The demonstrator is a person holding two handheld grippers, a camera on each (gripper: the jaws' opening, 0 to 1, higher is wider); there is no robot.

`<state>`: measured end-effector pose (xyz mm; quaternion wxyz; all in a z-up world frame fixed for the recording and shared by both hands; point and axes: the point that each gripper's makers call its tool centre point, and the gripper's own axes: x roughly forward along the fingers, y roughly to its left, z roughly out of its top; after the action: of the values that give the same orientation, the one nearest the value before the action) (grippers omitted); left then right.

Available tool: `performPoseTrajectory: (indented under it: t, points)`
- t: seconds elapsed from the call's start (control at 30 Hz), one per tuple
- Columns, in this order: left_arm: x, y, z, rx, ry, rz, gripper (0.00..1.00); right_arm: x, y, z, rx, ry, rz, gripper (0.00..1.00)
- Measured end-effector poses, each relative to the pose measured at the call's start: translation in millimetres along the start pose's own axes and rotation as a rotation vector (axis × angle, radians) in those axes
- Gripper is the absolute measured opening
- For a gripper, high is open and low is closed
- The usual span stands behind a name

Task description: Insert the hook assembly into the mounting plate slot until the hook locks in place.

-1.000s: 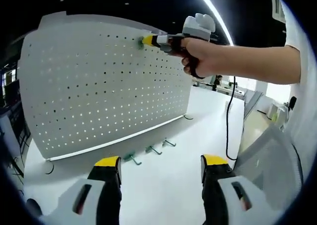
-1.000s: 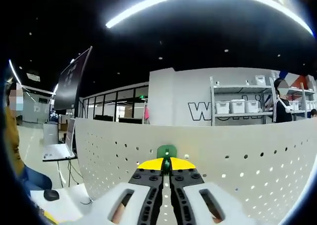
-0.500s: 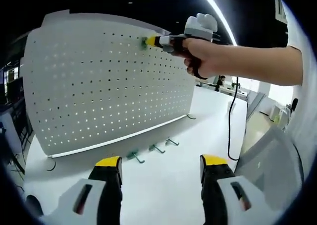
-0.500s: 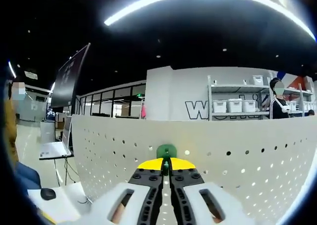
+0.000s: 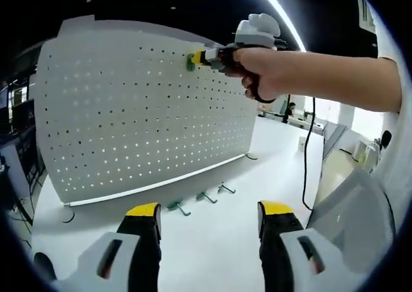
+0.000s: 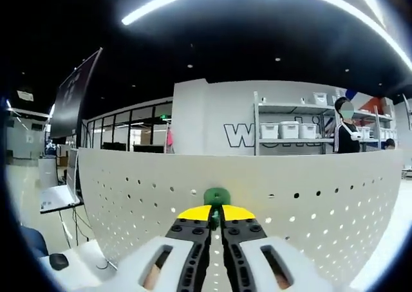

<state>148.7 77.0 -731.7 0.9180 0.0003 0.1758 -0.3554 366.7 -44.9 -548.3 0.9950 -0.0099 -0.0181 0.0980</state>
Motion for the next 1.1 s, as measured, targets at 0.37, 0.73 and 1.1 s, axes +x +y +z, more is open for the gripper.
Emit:
performPoseTrajectory:
  t: [0.37, 0.73, 1.1]
  points:
    - [-2.5, -3.0, 3.5, -0.012, -0.03, -0.02, 0.62, -0.7, -0.4, -3.1, 0.028, 0.011, -0.072, 0.04]
    - [-2.1, -6.1, 0.9, -0.02, -0.022, -0.028, 0.62, -4.7, 7.9, -3.3, 0.052, -0.017, 0.018, 0.12]
    - [1.9, -8.8, 1.8, -0.006, -0.006, -0.039, 0.63, -9.2, 28.3, -0.1, 0.15, -0.074, 0.194, 0.36]
